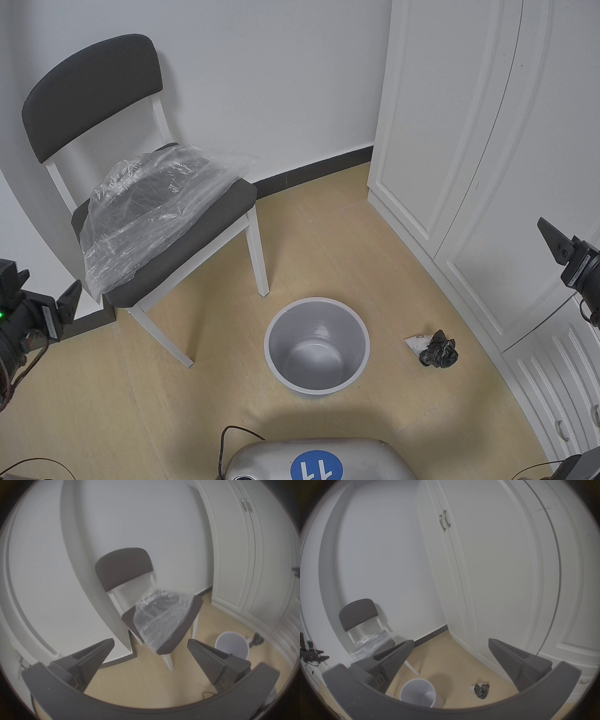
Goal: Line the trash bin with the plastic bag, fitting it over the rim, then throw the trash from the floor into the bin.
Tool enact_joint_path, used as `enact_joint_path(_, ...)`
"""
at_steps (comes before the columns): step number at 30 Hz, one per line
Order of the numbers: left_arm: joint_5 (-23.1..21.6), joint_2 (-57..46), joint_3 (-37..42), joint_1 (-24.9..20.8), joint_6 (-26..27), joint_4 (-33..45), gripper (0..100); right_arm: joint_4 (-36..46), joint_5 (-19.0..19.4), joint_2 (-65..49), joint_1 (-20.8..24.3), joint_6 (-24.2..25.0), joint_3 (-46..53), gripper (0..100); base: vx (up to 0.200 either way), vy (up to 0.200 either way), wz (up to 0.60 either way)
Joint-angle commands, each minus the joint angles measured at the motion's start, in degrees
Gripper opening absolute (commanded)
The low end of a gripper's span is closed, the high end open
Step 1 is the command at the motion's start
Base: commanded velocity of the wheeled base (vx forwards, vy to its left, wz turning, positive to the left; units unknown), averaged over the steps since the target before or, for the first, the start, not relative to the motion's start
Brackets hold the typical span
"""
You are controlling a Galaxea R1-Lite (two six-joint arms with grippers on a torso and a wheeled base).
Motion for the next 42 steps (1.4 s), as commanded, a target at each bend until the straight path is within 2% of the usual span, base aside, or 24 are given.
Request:
enact_joint_path(1,2.59,11.21,-0.67,-3.70,4.62,-1.90,100,-0.73,-0.80,1.12,1.36,0.90,-1.00,100,0.000,0.000,0.00)
enact_joint_path(9,3.12,19.12,-1.19,-3.35,5.94,-4.27,100,-0.12,-0.62,-0.90,0.39,0.81,-2.85,100,0.000,0.000,0.00)
enact_joint_path(13,5.05,22.89,-1.37,-3.26,6.38,-6.55,100,-0.03,-0.62,-1.52,0.39,0.72,-2.85,100,0.000,0.000,0.00)
enact_joint_path(20,5.58,27.90,-1.81,-0.10,10.51,-11.39,100,0.15,-0.53,-1.60,-0.66,0.72,-2.85,100,0.000,0.000,0.00)
enact_joint_path(24,5.49,32.12,-2.07,2.63,11.39,-15.52,100,-0.03,-0.53,-1.69,-1.19,0.63,-3.02,100,0.000,0.000,0.00)
enact_joint_path(36,5.49,43.90,-3.57,5.61,11.65,-30.55,100,-0.03,-0.53,-2.40,-1.19,0.63,-3.37,100,0.000,0.000,0.00)
enact_joint_path(42,5.22,45.22,-5.85,8.87,11.57,-36.17,100,-0.03,-0.53,-3.01,-1.28,0.63,-3.46,100,0.000,0.000,0.00)
